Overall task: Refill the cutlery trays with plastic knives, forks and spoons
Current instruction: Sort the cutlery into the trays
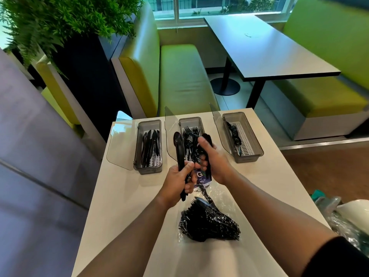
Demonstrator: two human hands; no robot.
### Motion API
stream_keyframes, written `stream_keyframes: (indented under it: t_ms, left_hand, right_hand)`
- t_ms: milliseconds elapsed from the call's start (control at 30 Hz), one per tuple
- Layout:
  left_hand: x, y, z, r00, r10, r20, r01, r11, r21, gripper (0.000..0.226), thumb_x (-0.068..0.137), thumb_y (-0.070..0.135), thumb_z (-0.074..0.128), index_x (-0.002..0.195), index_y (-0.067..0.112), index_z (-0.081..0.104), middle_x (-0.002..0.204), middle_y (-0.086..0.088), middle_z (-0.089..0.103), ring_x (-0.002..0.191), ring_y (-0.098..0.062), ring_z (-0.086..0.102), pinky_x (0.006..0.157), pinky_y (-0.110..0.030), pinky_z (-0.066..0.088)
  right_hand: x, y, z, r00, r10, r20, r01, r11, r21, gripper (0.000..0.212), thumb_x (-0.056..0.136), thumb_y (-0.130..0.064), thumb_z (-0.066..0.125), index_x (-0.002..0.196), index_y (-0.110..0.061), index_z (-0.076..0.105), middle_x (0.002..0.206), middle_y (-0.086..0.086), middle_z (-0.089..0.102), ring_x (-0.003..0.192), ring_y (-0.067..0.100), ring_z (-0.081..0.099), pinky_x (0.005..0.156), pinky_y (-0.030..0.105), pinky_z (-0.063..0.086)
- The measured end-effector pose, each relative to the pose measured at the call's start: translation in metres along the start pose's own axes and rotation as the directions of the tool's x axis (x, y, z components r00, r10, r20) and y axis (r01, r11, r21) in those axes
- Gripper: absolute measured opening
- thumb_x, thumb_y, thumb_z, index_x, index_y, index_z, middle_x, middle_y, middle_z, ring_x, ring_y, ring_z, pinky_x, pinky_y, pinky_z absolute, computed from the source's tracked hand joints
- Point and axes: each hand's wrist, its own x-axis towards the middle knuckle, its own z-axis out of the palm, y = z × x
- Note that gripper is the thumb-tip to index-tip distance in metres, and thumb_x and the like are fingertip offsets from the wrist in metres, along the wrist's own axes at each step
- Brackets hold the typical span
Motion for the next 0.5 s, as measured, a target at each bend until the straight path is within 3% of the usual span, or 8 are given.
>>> stream_keyframes:
  t_ms: [100,233,367,500]
  left_hand:
    - [0.000,0.001,0.000,0.999,-0.022,0.029,0.022,1.000,0.012,0.026,0.106,0.023,0.049,0.106,0.004,0.068,0.067,-0.013,0.056,0.039,-0.011,0.034,0.039,-0.021,0.030]
    - [-0.003,-0.001,-0.002,0.987,-0.137,0.081,0.136,0.990,0.020,0.037,0.106,0.025,0.045,0.116,-0.003,0.067,0.067,-0.014,0.059,0.039,-0.011,0.033,0.042,-0.020,0.026]
    - [-0.005,-0.004,-0.005,0.972,-0.197,0.128,0.194,0.980,0.035,0.041,0.104,0.023,0.043,0.118,-0.009,0.064,0.061,-0.010,0.049,0.039,-0.010,0.032,0.041,-0.019,0.024]
    - [-0.004,-0.005,-0.004,0.964,-0.211,0.162,0.208,0.978,0.030,0.042,0.103,0.021,0.040,0.119,-0.010,0.064,0.058,-0.006,0.045,0.037,-0.008,0.031,0.039,-0.018,0.026]
  right_hand:
    - [0.000,0.001,0.006,0.999,-0.038,-0.034,0.035,0.996,-0.078,0.018,0.100,-0.027,0.061,0.094,-0.012,0.055,0.063,0.004,0.049,0.044,0.012,0.045,0.043,0.027,0.036]
    - [0.007,-0.010,0.003,0.988,-0.040,-0.148,0.045,0.999,0.030,0.012,0.104,-0.022,0.052,0.101,-0.011,0.055,0.068,0.006,0.065,0.053,0.019,0.055,0.050,0.031,0.045]
    - [0.012,-0.021,-0.006,0.987,-0.027,-0.161,0.059,0.980,0.192,0.011,0.105,-0.020,0.050,0.102,-0.009,0.051,0.059,0.004,0.050,0.048,0.021,0.050,0.053,0.035,0.052]
    - [0.013,-0.019,-0.013,0.983,-0.022,-0.181,0.045,0.991,0.127,0.013,0.105,-0.023,0.051,0.101,-0.011,0.051,0.057,0.002,0.045,0.041,0.014,0.040,0.041,0.027,0.037]
